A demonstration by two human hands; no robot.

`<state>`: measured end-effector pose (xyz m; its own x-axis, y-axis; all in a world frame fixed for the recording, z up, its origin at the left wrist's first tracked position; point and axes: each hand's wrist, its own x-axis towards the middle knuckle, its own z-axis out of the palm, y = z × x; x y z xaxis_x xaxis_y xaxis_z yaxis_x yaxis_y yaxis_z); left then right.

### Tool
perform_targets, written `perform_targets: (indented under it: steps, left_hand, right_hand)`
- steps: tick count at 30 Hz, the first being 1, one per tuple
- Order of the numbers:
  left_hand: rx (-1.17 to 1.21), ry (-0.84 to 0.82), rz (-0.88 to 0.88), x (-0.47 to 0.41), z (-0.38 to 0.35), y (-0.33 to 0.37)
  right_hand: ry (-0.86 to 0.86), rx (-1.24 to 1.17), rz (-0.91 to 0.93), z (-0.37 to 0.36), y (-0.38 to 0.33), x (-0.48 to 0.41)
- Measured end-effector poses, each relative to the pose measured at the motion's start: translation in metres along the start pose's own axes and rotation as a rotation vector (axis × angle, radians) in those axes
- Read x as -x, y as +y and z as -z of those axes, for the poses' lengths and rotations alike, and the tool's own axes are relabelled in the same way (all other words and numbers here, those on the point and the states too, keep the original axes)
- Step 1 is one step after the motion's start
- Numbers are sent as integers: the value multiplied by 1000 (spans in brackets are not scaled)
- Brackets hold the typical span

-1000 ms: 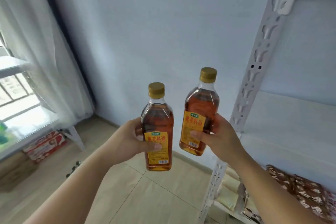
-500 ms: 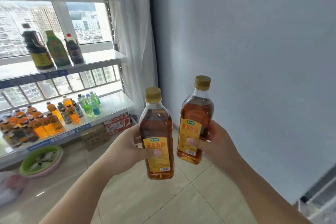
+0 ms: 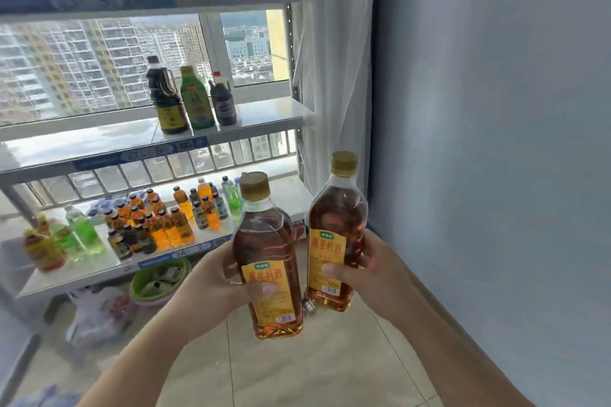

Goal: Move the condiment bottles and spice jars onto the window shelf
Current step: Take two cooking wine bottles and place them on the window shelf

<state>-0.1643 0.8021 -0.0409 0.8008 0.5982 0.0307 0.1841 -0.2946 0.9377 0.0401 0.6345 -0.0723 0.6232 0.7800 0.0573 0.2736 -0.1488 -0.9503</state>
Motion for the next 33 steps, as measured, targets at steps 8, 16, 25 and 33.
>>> perform_targets:
  steps: [8,16,25,33]
  left_hand:
    - [12,124,14,-101,45,-19]
    - [-4,211,61,-196,107,-55]
    - [-53,166,39,-348,199,-80]
    - [-62,183,21,-456,236,-81]
  right_hand:
    - [-81,-17,27,-14,-5,-143]
    - [-161,-107,50,-58,-8,-275]
    - [-66,-74,68,-109,-24,-428]
    - [-23,-82,116,-124,-29,-535]
